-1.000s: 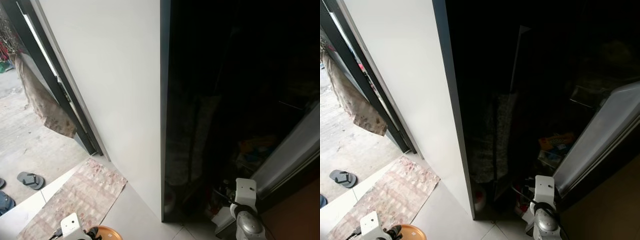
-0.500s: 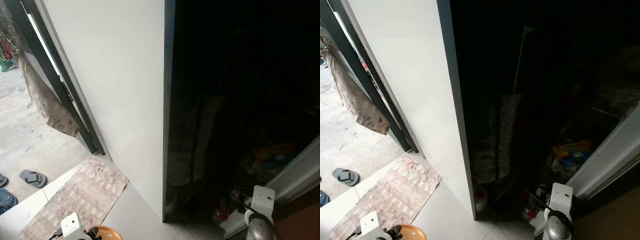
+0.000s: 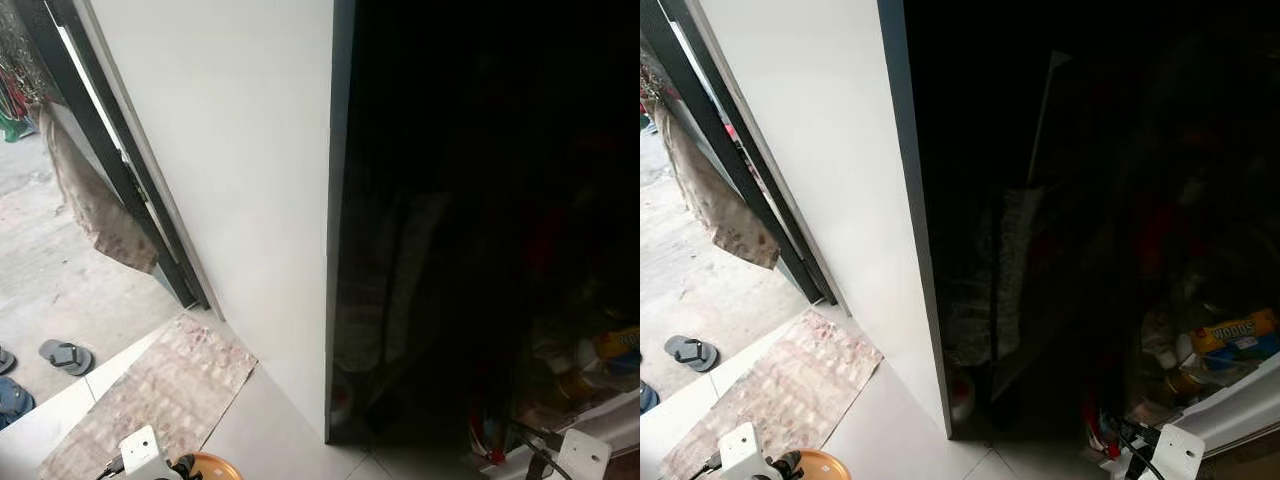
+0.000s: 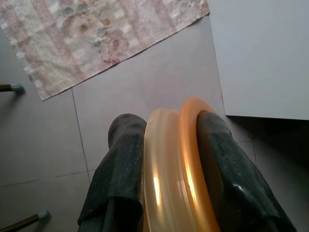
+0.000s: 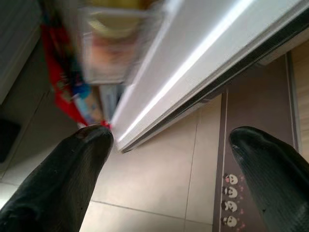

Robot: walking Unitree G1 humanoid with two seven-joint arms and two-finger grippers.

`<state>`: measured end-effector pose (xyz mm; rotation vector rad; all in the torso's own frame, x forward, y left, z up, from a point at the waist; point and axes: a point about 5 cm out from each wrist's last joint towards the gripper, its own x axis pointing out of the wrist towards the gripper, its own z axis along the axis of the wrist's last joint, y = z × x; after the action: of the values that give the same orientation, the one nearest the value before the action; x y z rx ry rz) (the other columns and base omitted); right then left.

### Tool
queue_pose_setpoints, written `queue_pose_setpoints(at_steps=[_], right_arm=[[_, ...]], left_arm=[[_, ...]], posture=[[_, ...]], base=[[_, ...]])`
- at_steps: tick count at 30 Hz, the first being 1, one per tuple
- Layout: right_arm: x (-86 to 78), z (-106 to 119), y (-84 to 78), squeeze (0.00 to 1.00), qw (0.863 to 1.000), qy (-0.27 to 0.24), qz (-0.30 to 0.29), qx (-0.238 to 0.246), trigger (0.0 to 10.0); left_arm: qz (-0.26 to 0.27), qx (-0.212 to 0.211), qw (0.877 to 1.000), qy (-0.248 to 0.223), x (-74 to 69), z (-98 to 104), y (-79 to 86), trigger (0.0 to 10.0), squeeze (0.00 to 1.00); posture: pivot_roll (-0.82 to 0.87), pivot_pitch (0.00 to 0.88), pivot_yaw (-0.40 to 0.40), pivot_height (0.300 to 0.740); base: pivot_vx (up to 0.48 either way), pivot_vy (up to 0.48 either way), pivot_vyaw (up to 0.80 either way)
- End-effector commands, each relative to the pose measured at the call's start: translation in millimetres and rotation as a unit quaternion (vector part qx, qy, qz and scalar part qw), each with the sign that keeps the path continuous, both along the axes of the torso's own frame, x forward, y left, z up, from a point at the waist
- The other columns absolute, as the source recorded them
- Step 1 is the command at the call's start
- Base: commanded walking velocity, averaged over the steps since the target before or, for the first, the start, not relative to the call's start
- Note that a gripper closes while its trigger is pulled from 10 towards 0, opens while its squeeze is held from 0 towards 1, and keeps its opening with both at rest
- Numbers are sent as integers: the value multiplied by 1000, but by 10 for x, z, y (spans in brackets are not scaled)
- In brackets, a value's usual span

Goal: Restocking fridge

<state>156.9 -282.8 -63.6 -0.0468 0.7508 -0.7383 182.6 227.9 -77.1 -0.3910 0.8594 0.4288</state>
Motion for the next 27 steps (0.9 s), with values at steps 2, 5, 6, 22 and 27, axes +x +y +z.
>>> queue_pose_setpoints(at_steps=[2, 5, 6, 22, 27], right_arm=[[76, -84, 261, 0, 997, 1, 54, 62, 10000], [94, -139, 428, 0, 989, 15, 108, 97, 10000], [75, -182, 518, 0, 983, 34, 136, 115, 10000], [-46, -302, 771, 0, 953, 80, 220, 190, 10000], [-78, -320, 806, 0, 949, 84, 227, 201, 10000]], left_arm=[[-9, -8, 999, 34, -137, -82, -47, 10000, 0], [-10, -7, 999, 35, -140, -83, -47, 10000, 0], [-10, -7, 999, 35, -141, -83, -47, 10000, 0], [-37, 11, 998, 44, -154, -79, 0, 10000, 0], [-31, 13, 998, 44, -153, -78, 1, 10000, 0]], posture=[[3, 61, 18, 740], [3, 61, 18, 740], [3, 61, 18, 740], [2, 80, 30, 740], [6, 77, 27, 740]], base=[[0, 0, 0], [0, 0, 0], [0, 0, 0], [0, 0, 0], [0, 0, 0]])
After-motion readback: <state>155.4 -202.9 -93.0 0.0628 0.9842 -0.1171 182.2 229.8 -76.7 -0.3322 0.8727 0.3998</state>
